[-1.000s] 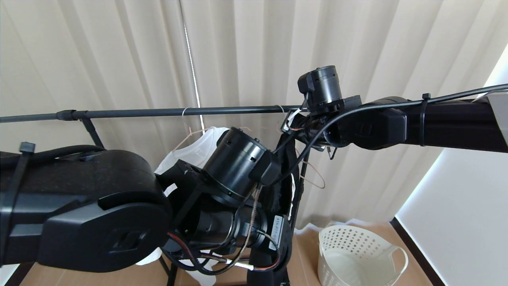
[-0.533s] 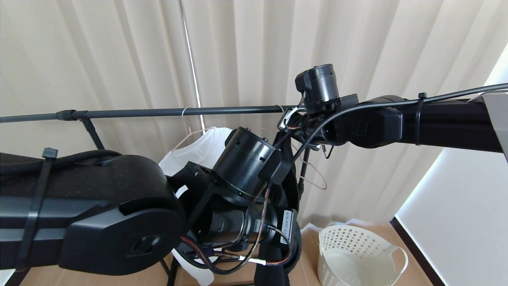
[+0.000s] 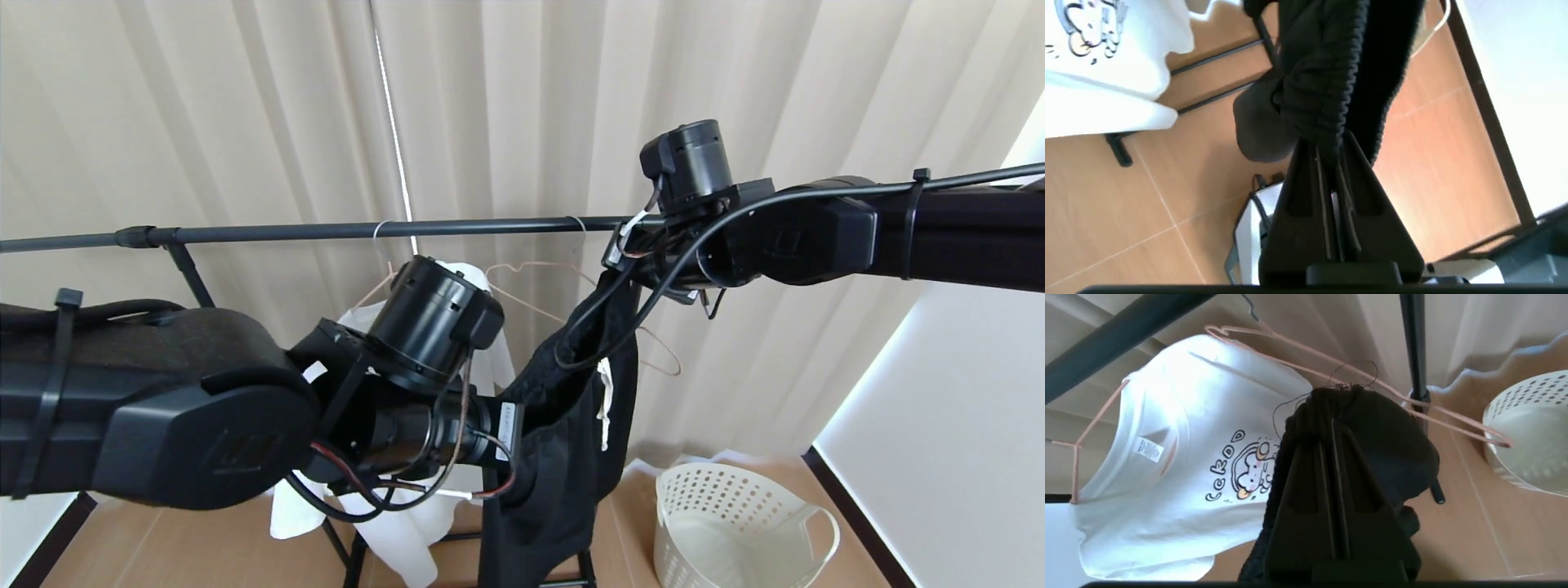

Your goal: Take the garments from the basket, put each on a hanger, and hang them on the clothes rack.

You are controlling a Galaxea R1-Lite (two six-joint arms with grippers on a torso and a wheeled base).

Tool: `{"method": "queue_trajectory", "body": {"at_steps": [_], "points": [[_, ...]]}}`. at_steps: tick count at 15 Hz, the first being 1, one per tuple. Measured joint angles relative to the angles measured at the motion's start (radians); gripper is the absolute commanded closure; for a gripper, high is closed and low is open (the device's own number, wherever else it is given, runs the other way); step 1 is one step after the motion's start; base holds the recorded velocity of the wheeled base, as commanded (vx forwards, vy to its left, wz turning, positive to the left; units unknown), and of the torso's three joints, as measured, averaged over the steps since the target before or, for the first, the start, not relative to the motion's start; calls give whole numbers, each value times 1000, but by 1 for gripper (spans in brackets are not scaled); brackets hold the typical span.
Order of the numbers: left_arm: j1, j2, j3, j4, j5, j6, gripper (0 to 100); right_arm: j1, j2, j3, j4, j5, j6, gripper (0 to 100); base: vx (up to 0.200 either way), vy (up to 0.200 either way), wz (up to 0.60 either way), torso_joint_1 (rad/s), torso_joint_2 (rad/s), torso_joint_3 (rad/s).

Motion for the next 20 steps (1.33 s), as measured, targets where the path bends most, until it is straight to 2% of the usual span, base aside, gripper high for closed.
{"method": "queue_trajectory", "body": {"at_steps": [4,8,10,12,14,18,20], "points": [[109,0,-31,-126,-7,106,100,-3,-93,89,5,-3,-59,100,0,0,0,0,0,0],[155,39,-32,-223,-11,110,100,17,-190,193,1,-18,-141,100,0,0,0,0,0,0],[165,57,-31,-300,-12,111,100,32,-219,228,1,-65,-161,100,0,0,0,0,0,0],[167,70,-32,-379,-12,107,100,41,-233,260,2,-110,-181,100,0,0,0,0,0,0],[177,75,-32,-396,-13,89,100,46,-239,294,0,-132,-201,100,0,0,0,0,0,0],[179,70,-37,-477,-5,-1,100,69,-254,350,-2,-160,-210,100,0,0,0,0,0,0],[174,64,-41,-485,4,-16,100,93,-277,395,-1,-165,-226,100,0,0,0,0,0,0]]}}
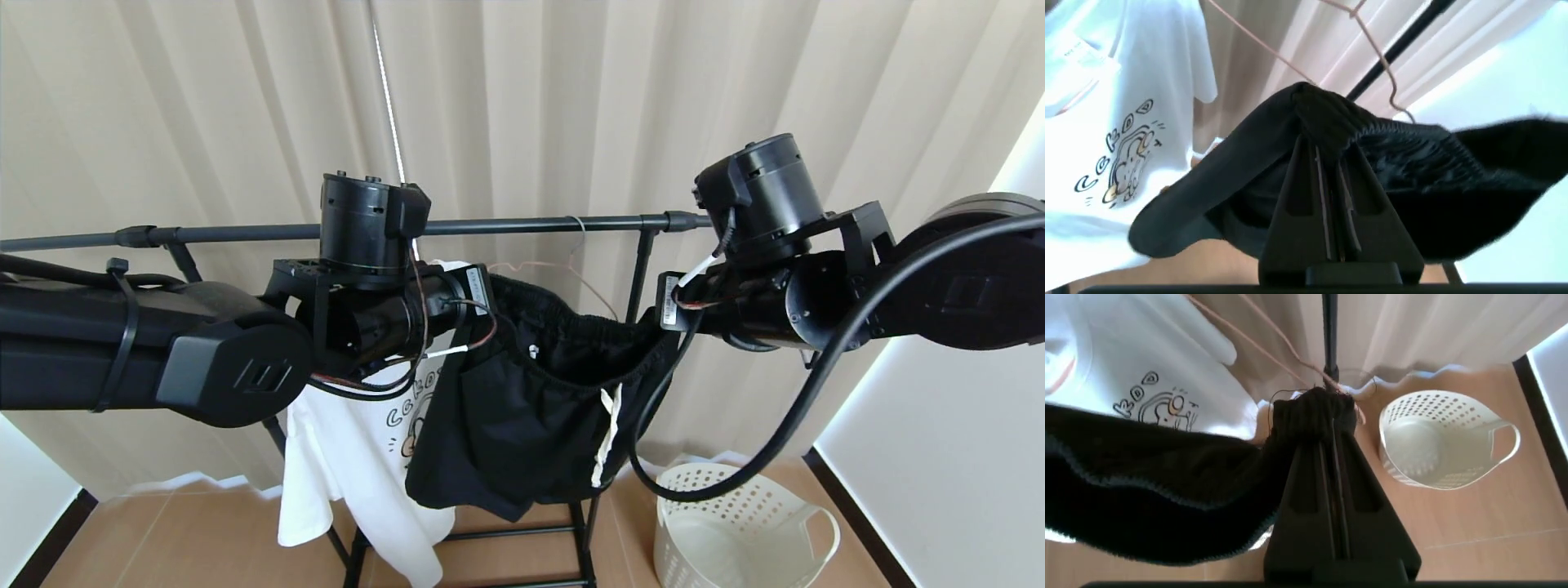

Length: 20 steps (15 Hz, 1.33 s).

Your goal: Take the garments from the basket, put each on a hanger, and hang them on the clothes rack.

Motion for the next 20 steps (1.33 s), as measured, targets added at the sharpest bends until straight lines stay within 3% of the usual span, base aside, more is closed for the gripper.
{"method": "queue_trajectory", "body": {"at_steps": [3,4,7,11,12,14,18,20], "points": [[-16,-6,-11,-11,20,-31,100,37,-44,61,-1,-6,-20,100,0,0,0,0,0,0],[-23,-6,-13,-23,30,-35,100,44,-51,70,0,-9,-20,0,0,0,0,0,0,0],[-34,-8,-14,-58,47,-38,100,49,-69,95,3,-14,-60,0,0,0,0,0,0,0],[-36,-13,-14,-60,49,-39,100,50,-130,231,-3,0,-220,0,0,0,0,0,0,0],[-37,-14,-14,-60,50,-39,100,50,-143,261,-13,34,-246,0,0,0,0,0,0,0],[-49,-16,-7,-60,68,-36,100,50,-164,330,-97,160,-297,0,0,0,0,0,0,0],[-76,-29,17,-60,70,-31,100,47,-212,531,-484,487,-394,0,0,0,0,0,0,0],[-93,-36,30,-60,70,-31,100,43,-216,606,-664,530,-401,0,0,0,0,0,0,0]]}}
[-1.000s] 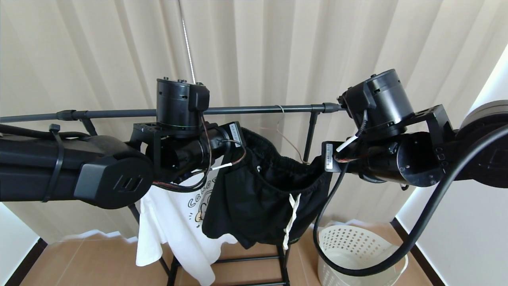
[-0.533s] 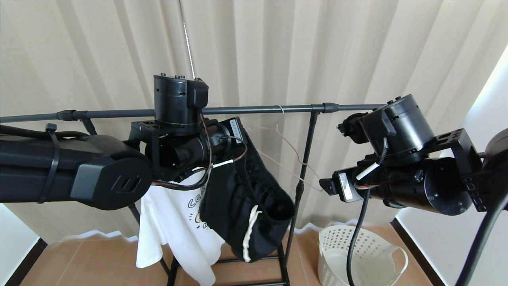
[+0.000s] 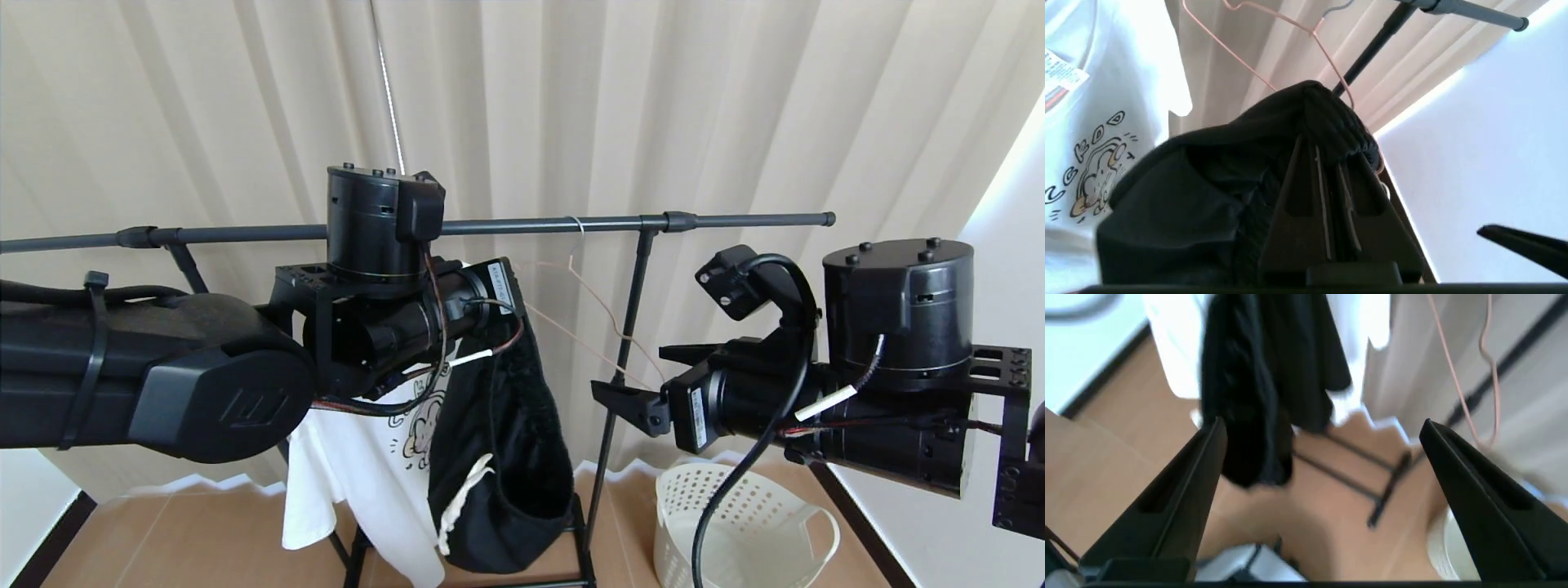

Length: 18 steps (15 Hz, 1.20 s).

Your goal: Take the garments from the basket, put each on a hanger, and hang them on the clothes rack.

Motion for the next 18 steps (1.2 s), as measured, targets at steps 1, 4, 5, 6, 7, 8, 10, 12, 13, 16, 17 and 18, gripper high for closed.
{"method": "queue_trajectory", "body": {"at_steps": [1,4,5,6,7,8,10,12,13,16,17,18], "points": [[-5,-3,2,0,0,0,100,-3,9,27,-43,6,-1,0,0,0,0,0,0,0],[-16,-24,14,0,-5,0,100,-63,70,65,-173,56,-6,0,0,0,0,0,0,0],[-19,-28,17,1,-6,0,100,-88,89,70,-187,76,-9,0,0,0,0,0,0,0],[-24,-33,19,1,-7,0,100,-100,105,74,-190,85,-12,0,0,0,0,0,0,0],[-31,-37,21,1,-7,0,100,-108,122,83,-197,93,-27,0,0,0,0,0,0,0],[-36,-43,22,0,-6,0,100,-113,136,97,-217,97,-46,0,0,0,0,0,0,0],[-40,-50,23,1,-7,1,100,-113,161,139,-311,106,-76,0,0,0,0,0,0,0],[-41,-58,26,0,-6,9,100,-96,186,196,-407,131,-115,0,0,0,0,0,0,0],[-42,-63,30,1,-6,11,100,-79,199,224,-455,136,-131,0,0,0,0,0,0,0],[-42,-72,33,1,-6,15,100,-39,222,272,-512,139,-135,0,0,0,0,0,0,0],[-42,-73,33,1,-6,15,100,-26,224,284,-522,138,-135,0,0,0,0,0,0,0],[-42,-74,33,1,-7,15,100,-17,227,292,-528,137,-137,0,0,0,0,0,0,0]]}}
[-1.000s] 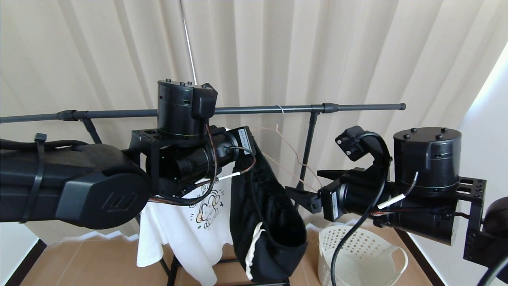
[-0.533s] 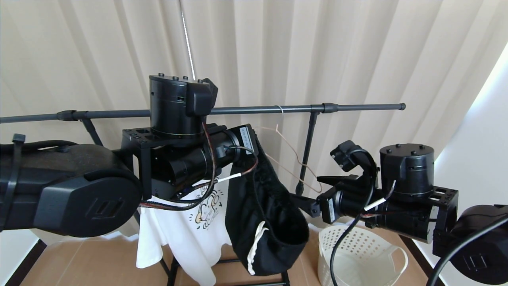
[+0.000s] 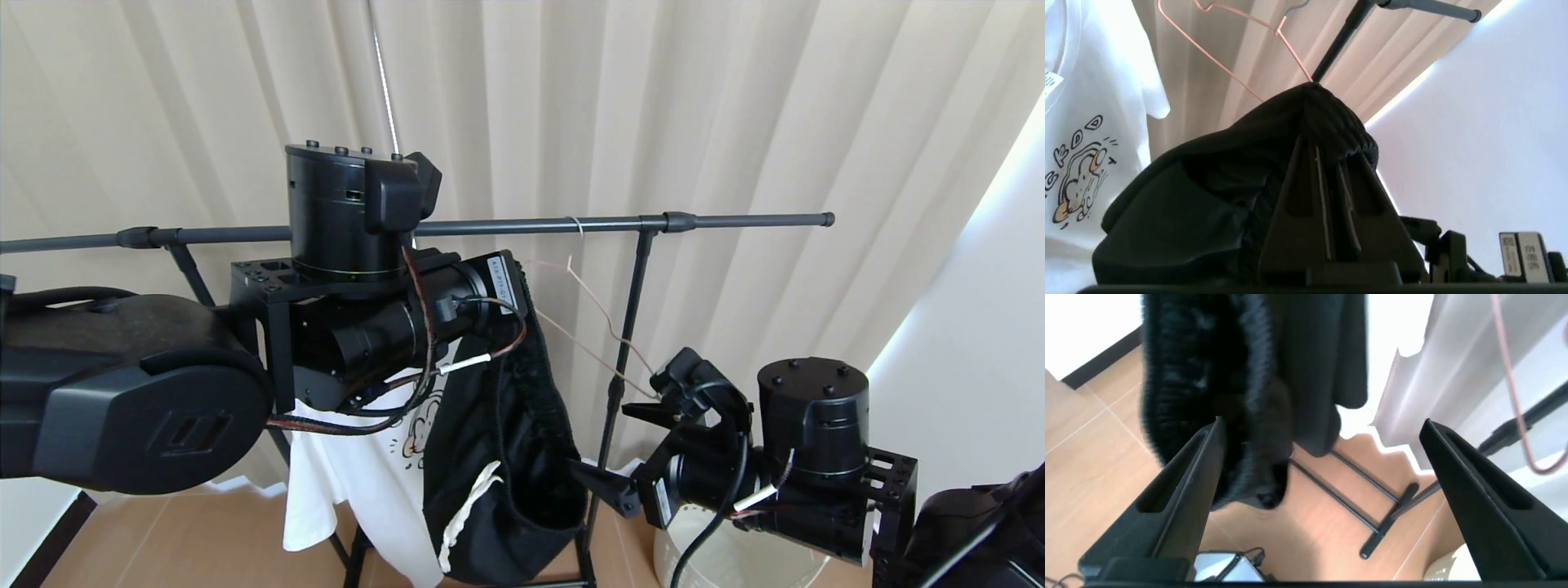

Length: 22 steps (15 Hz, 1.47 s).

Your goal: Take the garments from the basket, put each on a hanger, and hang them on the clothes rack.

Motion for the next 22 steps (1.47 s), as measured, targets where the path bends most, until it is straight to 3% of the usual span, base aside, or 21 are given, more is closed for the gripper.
{"method": "queue_trajectory", "body": {"at_steps": [12,13,22], "points": [[-3,-5,7,0,0,2,100,-57,93,-44,-2,-5,-5,0,0,0,0,0,0,0],[-6,-7,9,0,0,2,100,-56,102,-51,-2,-8,-4,100,0,0,0,0,0,0],[-7,-8,22,2,-5,18,100,-77,116,-81,-3,-24,-3,100,0,0,0,0,0,0]]}}
